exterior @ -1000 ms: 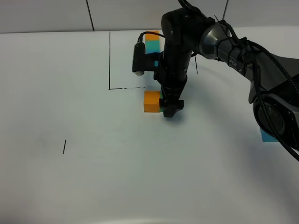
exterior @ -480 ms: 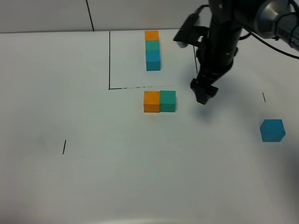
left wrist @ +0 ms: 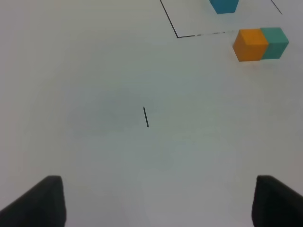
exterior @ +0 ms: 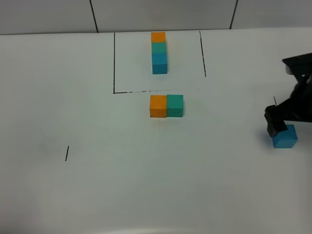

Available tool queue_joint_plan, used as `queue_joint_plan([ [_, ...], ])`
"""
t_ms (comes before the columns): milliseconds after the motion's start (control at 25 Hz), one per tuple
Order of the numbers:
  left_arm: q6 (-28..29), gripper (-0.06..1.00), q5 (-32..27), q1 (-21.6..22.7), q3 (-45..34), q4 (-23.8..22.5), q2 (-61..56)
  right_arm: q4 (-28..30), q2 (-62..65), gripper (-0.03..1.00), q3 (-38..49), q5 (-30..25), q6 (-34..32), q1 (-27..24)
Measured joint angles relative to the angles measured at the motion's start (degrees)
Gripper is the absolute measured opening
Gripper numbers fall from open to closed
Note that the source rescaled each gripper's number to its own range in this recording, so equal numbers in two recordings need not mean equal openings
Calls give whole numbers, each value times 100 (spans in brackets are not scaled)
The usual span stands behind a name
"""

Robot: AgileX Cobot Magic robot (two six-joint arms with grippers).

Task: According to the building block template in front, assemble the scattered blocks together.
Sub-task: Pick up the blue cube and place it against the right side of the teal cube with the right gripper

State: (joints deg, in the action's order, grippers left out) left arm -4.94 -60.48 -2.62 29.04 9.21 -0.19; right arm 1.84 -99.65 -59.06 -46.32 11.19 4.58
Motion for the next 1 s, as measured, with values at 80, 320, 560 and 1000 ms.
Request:
queue_joint_plan([
  [80,0,78,0,0,0,0,0,-143,38,85,270,261,-71,-237],
  [320,0,78,0,0,0,0,0,-347,14,85,562,1025,-92,-367],
  [560,0,78,0,0,0,0,0,-466,-470,73,562,1153,-87,-367],
  [1000,0,78,0,0,0,0,0,-362,-301,2,227,996,746,123],
])
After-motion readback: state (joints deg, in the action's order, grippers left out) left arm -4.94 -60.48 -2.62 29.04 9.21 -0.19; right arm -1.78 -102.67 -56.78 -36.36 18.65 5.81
